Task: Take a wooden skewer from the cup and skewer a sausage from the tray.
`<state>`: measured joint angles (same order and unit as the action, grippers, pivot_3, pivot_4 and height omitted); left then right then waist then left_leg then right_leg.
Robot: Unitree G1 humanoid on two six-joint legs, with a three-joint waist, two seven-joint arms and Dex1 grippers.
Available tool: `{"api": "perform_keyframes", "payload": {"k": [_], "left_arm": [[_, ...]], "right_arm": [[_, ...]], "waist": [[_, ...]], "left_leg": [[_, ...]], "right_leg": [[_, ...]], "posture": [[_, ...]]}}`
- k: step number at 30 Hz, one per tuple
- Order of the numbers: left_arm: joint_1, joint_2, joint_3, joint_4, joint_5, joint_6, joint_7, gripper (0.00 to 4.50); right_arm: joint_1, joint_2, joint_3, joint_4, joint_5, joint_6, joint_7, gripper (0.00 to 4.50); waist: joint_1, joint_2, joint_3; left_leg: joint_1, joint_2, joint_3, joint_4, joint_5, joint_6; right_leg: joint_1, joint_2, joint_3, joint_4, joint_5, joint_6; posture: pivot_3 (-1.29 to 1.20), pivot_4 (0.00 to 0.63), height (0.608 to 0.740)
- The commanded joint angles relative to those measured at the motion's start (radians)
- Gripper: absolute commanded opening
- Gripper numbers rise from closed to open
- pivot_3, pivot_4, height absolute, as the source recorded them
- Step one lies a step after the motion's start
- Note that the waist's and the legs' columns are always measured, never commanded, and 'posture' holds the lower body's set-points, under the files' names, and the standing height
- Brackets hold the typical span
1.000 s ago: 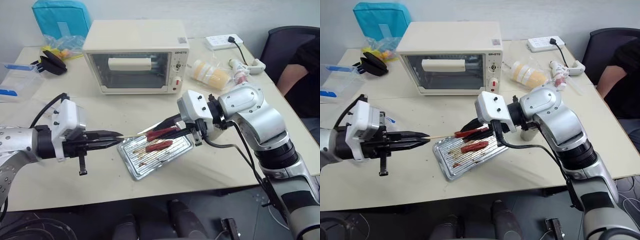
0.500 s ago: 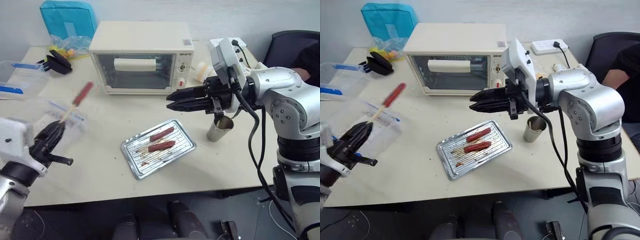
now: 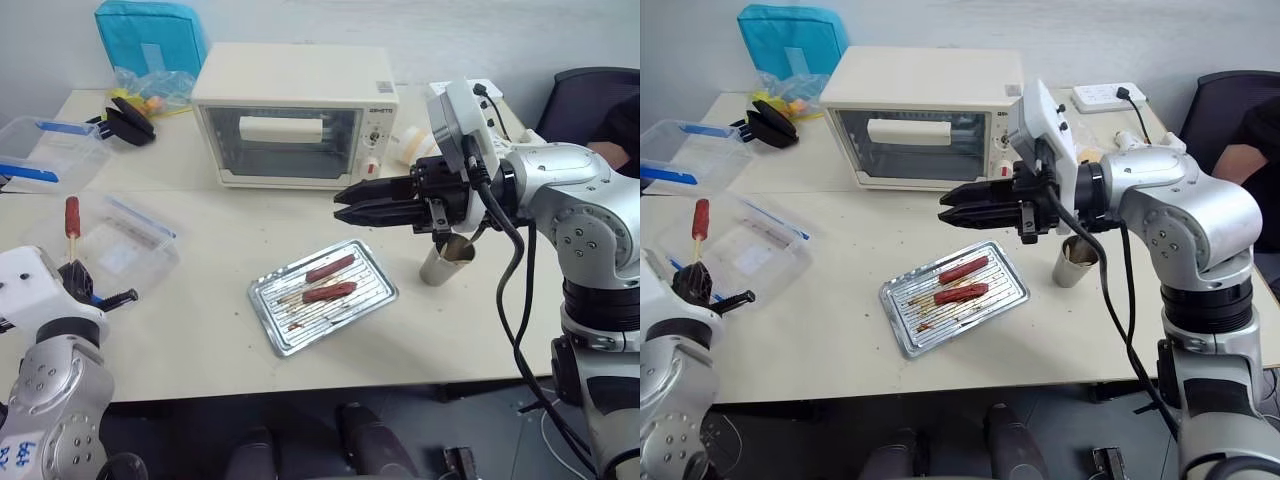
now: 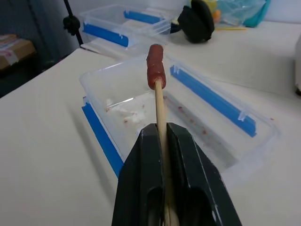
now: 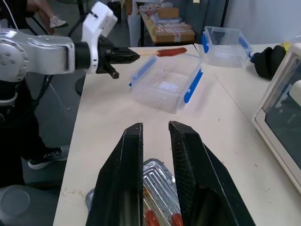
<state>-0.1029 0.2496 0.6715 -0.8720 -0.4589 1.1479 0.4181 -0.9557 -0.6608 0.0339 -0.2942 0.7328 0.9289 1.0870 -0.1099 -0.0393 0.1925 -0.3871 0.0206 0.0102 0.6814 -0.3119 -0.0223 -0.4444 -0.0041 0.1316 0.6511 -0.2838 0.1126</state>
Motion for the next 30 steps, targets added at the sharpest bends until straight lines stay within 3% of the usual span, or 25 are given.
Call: {"api": "perform_keyframes", "payload": {"k": [1, 7, 12, 17, 20, 24, 28, 30], "left_arm": [[-0.025, 0.033, 0.008, 0.064, 0.053, -0.024, -0.023, 0.00], [-0.061, 0.075, 0.033, 0.112, 0.054, -0.068, -0.101, 1.52], [-0.055, 0.139, 0.123, 0.104, 0.029, -0.078, -0.182, 2.84], [-0.017, 0.239, 0.297, 0.073, -0.078, -0.045, -0.340, 4.20], [0.173, 0.402, 0.585, 0.123, -0.296, 0.001, -0.683, 4.20], [0.638, 0.435, 0.794, 0.246, -0.343, -0.187, -1.195, 4.25], [0.787, 0.438, 0.809, 0.372, -0.316, -0.324, -1.338, 4.25], [0.817, 0.447, 0.793, 0.417, -0.289, -0.396, -1.375, 4.25]], "right_arm": [[-0.011, -0.019, -0.037, -0.044, 0.031, 0.004, -0.018, 0.87], [-0.009, -0.026, -0.043, -0.043, 0.047, 0.010, -0.041, 0.84], [0.003, -0.046, -0.039, -0.021, 0.035, -0.008, -0.043, 0.84], [0.034, -0.092, -0.043, 0.000, 0.017, -0.033, -0.021, 0.84], [0.069, -0.168, -0.061, 0.019, 0.006, -0.047, 0.029, 0.84], [0.101, -0.283, -0.115, 0.084, 0.051, -0.021, 0.126, 1.77], [0.124, -0.372, -0.152, 0.143, 0.045, -0.052, 0.222, 3.04], [0.140, -0.407, -0.165, 0.170, 0.026, -0.099, 0.269, 3.74]], "waist": [[0.001, 0.000, 0.000], [0.005, 0.000, 0.000], [0.005, 0.000, 0.000], [0.006, 0.000, 0.000], [-0.001, -0.004, 0.001], [0.000, 0.001, 0.003], [0.018, 0.002, 0.003], [0.026, 0.002, 0.003]], "left_leg": [[0.000, 0.000, 0.000, 0.000, 0.000, 0.000], [-0.001, 0.000, -0.001, 0.000, 0.000, 0.000], [-0.001, 0.002, -0.001, -0.001, 0.000, 0.000], [-0.001, 0.007, -0.001, -0.002, -0.001, -0.001], [-0.002, 0.008, 0.000, -0.002, -0.001, -0.002], [0.002, 0.010, 0.003, -0.006, -0.005, -0.005], [0.003, 0.009, 0.003, -0.013, -0.003, -0.003], [0.003, 0.010, 0.004, -0.013, -0.003, -0.003]], "right_leg": [[0.000, 0.000, 0.000, 0.000, 0.000, 0.000], [0.000, -0.002, -0.001, -0.001, 0.000, 0.000], [0.000, -0.004, -0.001, -0.003, 0.000, 0.000], [0.000, -0.004, -0.002, -0.005, 0.000, 0.000], [0.000, -0.004, -0.002, -0.006, 0.000, 0.000], [-0.001, -0.011, -0.013, -0.008, -0.004, -0.008], [0.000, -0.012, -0.019, -0.014, -0.014, -0.026], [0.000, -0.008, -0.019, -0.014, -0.015, -0.027]], "posture": [[0.00, 0.150, 0.740], [0.00, 0.150, 0.740], [0.00, 0.150, 0.740], [0.00, 0.150, 0.740], [0.00, 0.150, 0.740], [0.00, 0.150, 0.740], [0.00, 0.150, 0.740], [0.00, 0.150, 0.740]]}}
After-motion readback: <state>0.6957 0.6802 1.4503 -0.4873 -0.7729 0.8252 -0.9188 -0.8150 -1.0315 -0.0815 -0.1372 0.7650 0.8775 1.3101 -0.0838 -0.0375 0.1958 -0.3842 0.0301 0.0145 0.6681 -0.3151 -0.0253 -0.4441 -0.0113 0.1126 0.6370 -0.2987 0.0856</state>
